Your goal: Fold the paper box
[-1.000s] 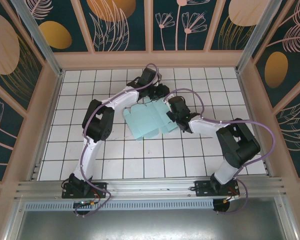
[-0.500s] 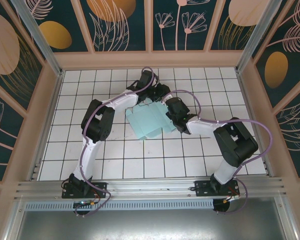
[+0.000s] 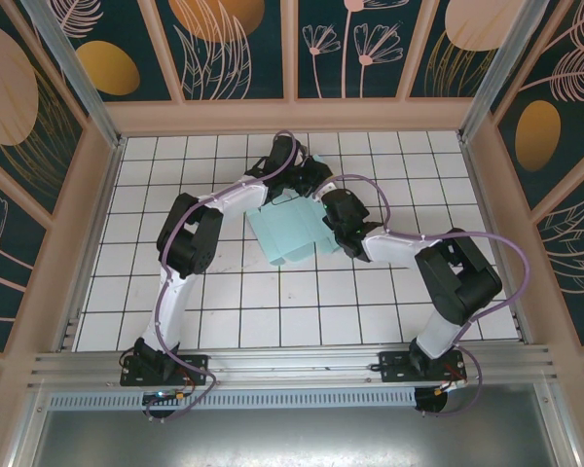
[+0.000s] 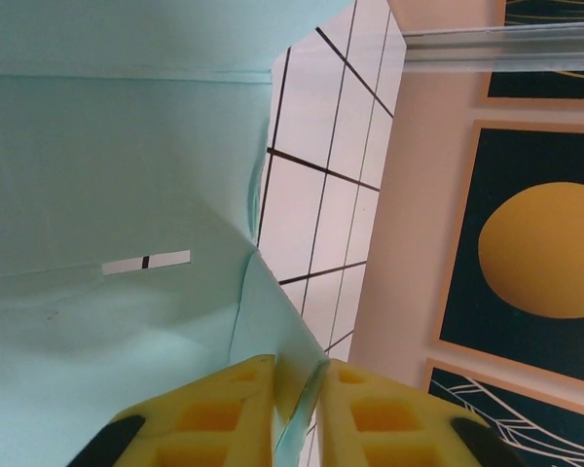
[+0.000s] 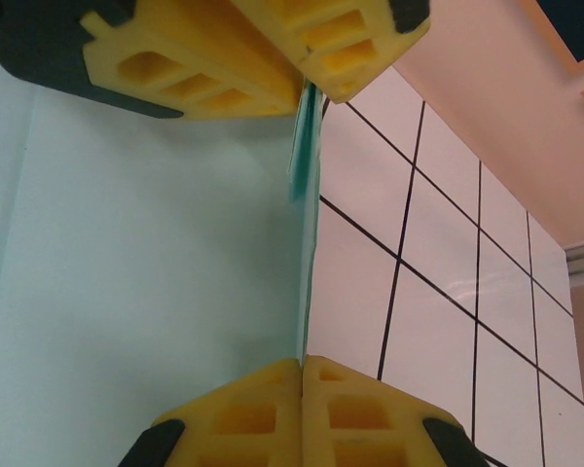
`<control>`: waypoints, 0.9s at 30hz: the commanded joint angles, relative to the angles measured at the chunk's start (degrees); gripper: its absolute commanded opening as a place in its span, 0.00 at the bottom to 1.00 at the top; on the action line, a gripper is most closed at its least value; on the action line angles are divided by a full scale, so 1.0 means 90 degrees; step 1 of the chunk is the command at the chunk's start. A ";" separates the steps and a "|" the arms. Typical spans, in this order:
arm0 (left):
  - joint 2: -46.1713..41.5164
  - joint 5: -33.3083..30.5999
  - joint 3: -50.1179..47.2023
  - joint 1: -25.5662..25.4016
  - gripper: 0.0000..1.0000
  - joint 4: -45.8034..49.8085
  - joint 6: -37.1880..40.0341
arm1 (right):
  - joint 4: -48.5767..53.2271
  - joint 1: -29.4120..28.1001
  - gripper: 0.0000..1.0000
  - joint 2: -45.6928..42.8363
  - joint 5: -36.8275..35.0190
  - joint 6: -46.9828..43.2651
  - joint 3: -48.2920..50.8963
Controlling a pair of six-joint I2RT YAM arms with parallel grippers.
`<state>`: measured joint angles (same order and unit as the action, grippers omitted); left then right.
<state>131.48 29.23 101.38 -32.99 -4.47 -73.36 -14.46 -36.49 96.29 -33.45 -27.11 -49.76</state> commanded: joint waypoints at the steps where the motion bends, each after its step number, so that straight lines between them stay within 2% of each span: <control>1: -0.0235 0.0354 -0.0063 -0.0065 0.12 -0.0278 -0.0133 | -0.0239 -0.0107 0.00 0.0143 0.0036 -0.0140 0.0061; 7: -0.0286 0.0282 -0.0161 -0.0069 0.06 -0.0224 -0.0046 | -0.0210 -0.0106 0.00 0.0136 0.0040 -0.0151 0.0051; 9: -0.0319 0.0244 -0.0181 -0.0069 0.14 -0.0208 -0.0006 | -0.0200 -0.0101 0.00 0.0127 0.0046 -0.0151 0.0050; 10: -0.0326 0.0231 -0.0181 -0.0073 0.26 -0.0215 0.0038 | -0.0200 -0.0100 0.00 0.0124 0.0055 -0.0139 0.0050; 11: -0.0340 0.0228 -0.0180 -0.0072 0.33 -0.0216 0.0073 | -0.0195 -0.0106 0.00 0.0117 0.0057 -0.0142 0.0050; 12: -0.0358 0.0206 -0.0181 -0.0073 0.34 -0.0217 0.0074 | -0.0190 -0.0106 0.00 0.0121 0.0064 -0.0137 0.0057; 16: -0.0373 0.0228 -0.0181 -0.0072 0.15 -0.0216 0.0107 | -0.0103 -0.0081 0.00 0.0114 0.0132 -0.0081 0.0022; 18: -0.0389 0.0214 -0.0198 -0.0069 0.14 -0.0196 0.0135 | -0.0098 -0.0073 0.00 0.0116 0.0133 -0.0068 0.0022; 19: -0.0416 0.0200 -0.0217 -0.0069 0.17 -0.0204 0.0144 | -0.0083 -0.0065 0.00 0.0099 0.0146 -0.0055 0.0030; 22: -0.0623 0.0033 -0.0396 -0.0074 0.46 -0.0339 0.0402 | -0.0047 0.0008 0.00 0.0006 0.0270 0.0085 0.0055; 23: -0.0720 -0.0055 -0.0466 -0.0057 0.53 -0.0338 0.0519 | -0.0034 0.0045 0.00 -0.0030 0.0305 0.0151 0.0060; 27: -0.1201 -0.0347 -0.0917 0.0087 0.65 -0.0366 0.0841 | 0.0013 0.0227 0.00 -0.0195 0.0488 0.0397 0.0111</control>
<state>125.99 28.03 95.24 -32.93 -5.02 -68.86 -14.37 -35.55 96.55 -30.79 -26.37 -49.71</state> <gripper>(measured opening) 0.642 0.050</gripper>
